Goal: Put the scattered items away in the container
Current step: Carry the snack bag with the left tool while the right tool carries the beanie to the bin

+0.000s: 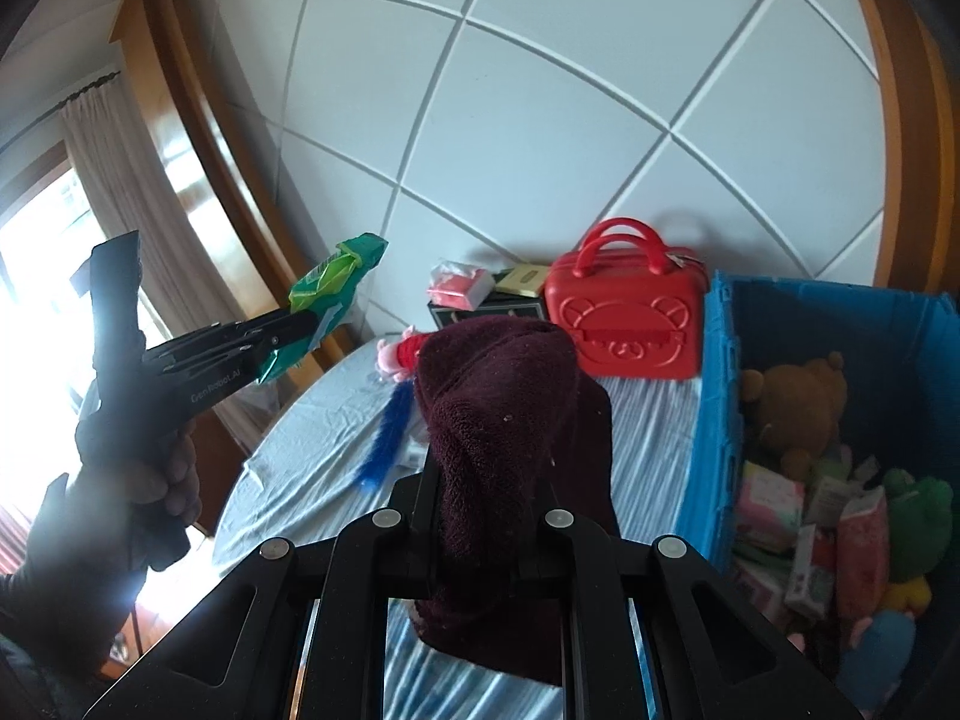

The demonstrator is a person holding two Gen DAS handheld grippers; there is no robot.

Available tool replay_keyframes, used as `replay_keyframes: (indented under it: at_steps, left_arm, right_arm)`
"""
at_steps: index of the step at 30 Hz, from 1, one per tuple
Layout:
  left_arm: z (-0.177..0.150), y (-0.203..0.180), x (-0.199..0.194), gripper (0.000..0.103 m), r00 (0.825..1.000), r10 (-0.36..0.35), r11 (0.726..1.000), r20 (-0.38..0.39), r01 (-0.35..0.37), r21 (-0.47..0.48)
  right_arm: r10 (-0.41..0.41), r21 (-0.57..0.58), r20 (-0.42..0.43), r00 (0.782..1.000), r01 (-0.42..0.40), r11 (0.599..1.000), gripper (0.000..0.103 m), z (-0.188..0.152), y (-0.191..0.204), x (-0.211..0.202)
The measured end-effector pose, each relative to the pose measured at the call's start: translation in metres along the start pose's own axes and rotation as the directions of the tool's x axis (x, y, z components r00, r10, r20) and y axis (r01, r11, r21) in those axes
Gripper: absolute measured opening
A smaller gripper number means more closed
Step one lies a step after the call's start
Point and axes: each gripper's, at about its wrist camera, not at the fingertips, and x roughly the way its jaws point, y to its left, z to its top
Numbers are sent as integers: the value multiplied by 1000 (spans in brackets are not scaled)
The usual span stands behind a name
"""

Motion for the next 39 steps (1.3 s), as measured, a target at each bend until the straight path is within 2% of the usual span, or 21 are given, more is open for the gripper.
replay_keyframes:
  at_steps: [17,28,39]
  left_arm:
    - [56,-109,40,14,992,-127,982,-5,127,143]
    - [76,-170,64,14,980,-198,952,-30,199,232]
    - [85,-220,107,14,965,-249,928,-83,262,266]
  right_arm:
    - [-134,106,91,987,124,987,14,18,-87,-47]
    - [-218,191,77,973,200,961,14,14,-141,-54]
    - [-289,241,36,957,272,932,14,11,-189,-59]
